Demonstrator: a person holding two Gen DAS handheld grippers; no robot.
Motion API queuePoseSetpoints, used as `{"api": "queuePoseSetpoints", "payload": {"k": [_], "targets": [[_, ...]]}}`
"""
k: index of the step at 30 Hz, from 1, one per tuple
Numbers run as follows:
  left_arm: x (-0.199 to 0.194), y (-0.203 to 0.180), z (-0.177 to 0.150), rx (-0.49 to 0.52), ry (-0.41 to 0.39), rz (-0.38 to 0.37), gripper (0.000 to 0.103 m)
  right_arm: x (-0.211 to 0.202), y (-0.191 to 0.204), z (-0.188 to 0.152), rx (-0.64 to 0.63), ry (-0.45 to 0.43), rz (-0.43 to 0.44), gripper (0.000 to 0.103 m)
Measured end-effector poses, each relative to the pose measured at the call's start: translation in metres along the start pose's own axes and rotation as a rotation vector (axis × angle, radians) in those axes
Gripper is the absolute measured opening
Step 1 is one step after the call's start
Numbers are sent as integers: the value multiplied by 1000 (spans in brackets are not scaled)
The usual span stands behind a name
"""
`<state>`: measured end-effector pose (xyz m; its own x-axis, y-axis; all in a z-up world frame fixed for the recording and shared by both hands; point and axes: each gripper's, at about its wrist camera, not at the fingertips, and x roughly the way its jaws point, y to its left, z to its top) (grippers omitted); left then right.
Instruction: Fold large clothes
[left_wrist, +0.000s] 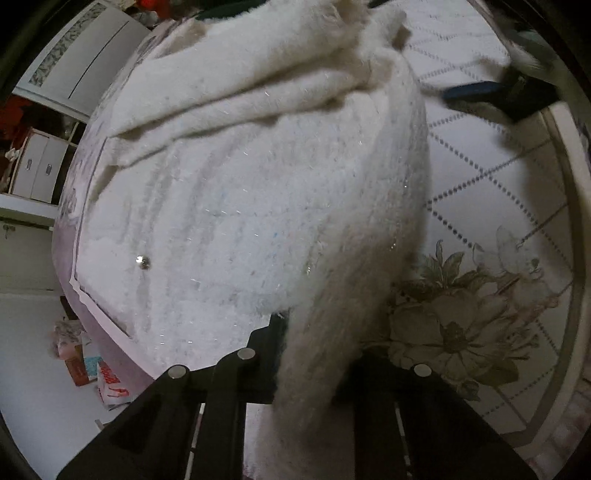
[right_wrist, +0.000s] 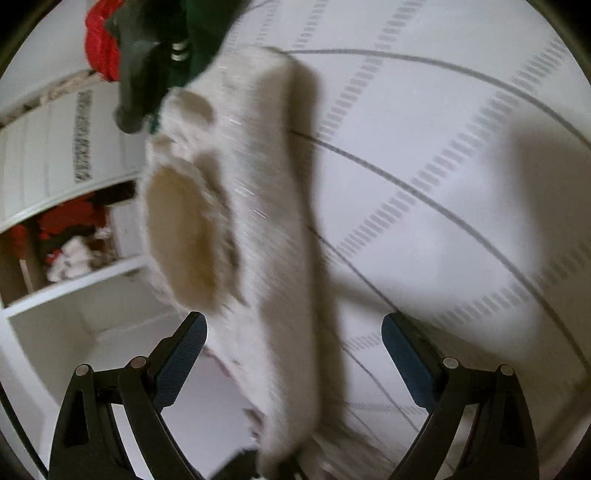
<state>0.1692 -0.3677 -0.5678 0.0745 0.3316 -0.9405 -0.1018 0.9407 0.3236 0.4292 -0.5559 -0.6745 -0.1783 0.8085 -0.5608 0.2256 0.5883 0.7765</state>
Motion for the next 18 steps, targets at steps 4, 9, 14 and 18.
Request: {"api": "queuePoseSetpoints", "payload": {"k": [4, 9, 14, 18], "targets": [[-13, 15, 8, -23, -17, -10, 11, 16, 19, 13, 8, 12, 182, 97], [-19, 36, 17, -12, -46, -1, 11, 44, 39, 12, -28, 54, 61, 103], [-23, 59, 21, -16, -65, -25, 11, 53, 42, 17, 41, 25, 12, 42], [-37, 91, 19, -50, -100, -76, 11, 35, 89, 2, -53, -30, -69, 35]]}}
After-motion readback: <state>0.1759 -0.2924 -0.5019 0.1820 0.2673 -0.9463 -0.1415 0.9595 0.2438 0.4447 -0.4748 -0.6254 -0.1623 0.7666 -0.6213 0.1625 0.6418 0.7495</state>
